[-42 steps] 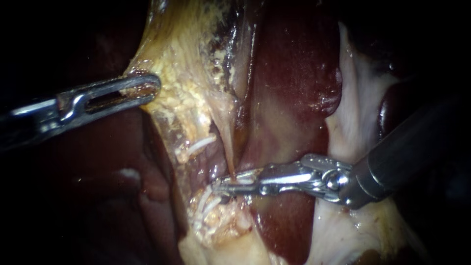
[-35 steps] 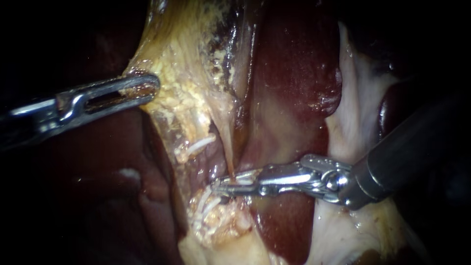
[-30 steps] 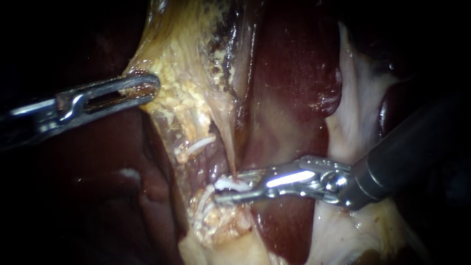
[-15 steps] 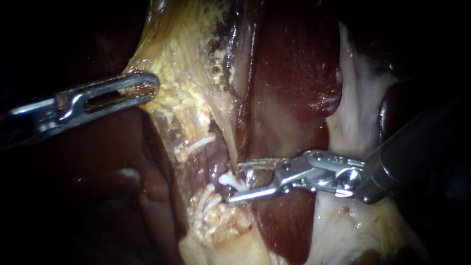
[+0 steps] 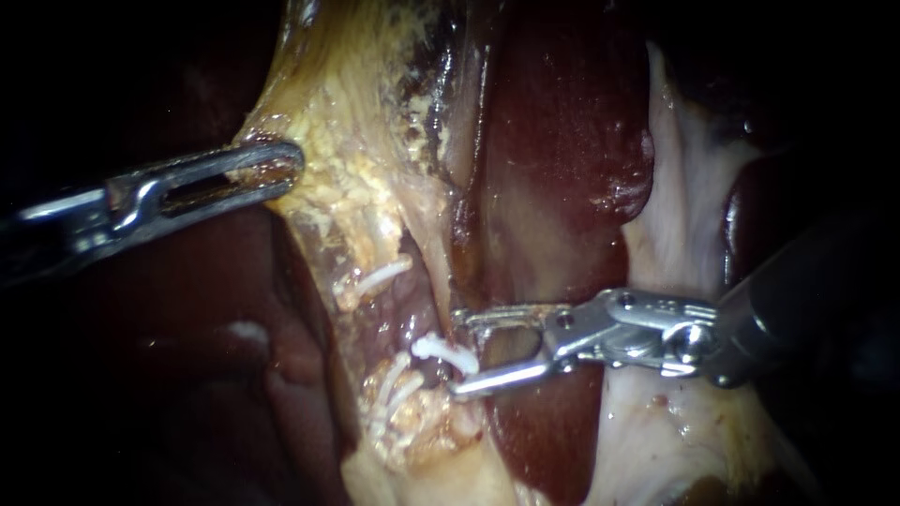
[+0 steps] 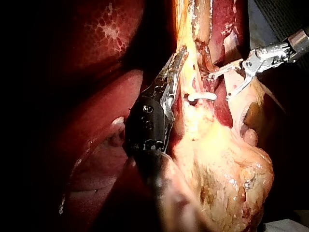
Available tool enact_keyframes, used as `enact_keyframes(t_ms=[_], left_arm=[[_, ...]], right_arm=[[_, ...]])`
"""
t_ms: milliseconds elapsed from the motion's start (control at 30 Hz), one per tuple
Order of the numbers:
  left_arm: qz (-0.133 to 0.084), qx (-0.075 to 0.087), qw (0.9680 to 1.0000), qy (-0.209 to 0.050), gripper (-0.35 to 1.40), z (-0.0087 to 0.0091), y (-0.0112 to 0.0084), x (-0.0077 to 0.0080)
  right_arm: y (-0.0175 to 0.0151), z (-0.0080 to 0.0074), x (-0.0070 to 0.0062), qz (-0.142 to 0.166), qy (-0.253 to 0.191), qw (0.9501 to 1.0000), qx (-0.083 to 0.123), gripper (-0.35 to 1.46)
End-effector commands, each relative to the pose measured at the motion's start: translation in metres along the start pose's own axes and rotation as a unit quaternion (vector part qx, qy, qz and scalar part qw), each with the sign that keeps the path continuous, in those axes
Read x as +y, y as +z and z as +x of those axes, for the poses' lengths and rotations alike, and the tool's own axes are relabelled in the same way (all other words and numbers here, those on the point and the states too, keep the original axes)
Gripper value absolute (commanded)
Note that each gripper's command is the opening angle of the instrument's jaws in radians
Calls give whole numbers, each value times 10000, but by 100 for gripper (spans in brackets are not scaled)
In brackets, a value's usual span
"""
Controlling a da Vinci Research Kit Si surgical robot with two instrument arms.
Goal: Going back first clip right tube
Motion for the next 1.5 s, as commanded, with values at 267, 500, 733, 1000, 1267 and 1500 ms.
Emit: enact_keyframes(t_ms=[267, 500, 733, 1000, 1267, 1500], left_arm=[[4, 1, 10000, 1, -35, 0, 0, 1], [-3, -18, 10000, 20, -35, 7, 7, 5], [-41, 17, 10000, 69, -35, 20, 22, 23], [-139, 300, 9993, 199, -35, 64, 78, 50], [-48, 404, 9990, 206, -35, 76, 118, 33], [-39, 419, 9989, 191, -35, 70, 113, 29]], right_arm=[[-41, 47, -2, -167, -632, 9977, 167, 60], [-54, 71, -10, -155, -797, 9963, 273, 60], [-57, 68, -11, -145, -807, 9963, 272, 60], [-56, 69, -13, -142, -809, 9963, 272, 60], [-56, 69, -14, -155, -809, 9962, 271, 60], [-55, 70, -14, -157, -720, 9969, 274, 60]])
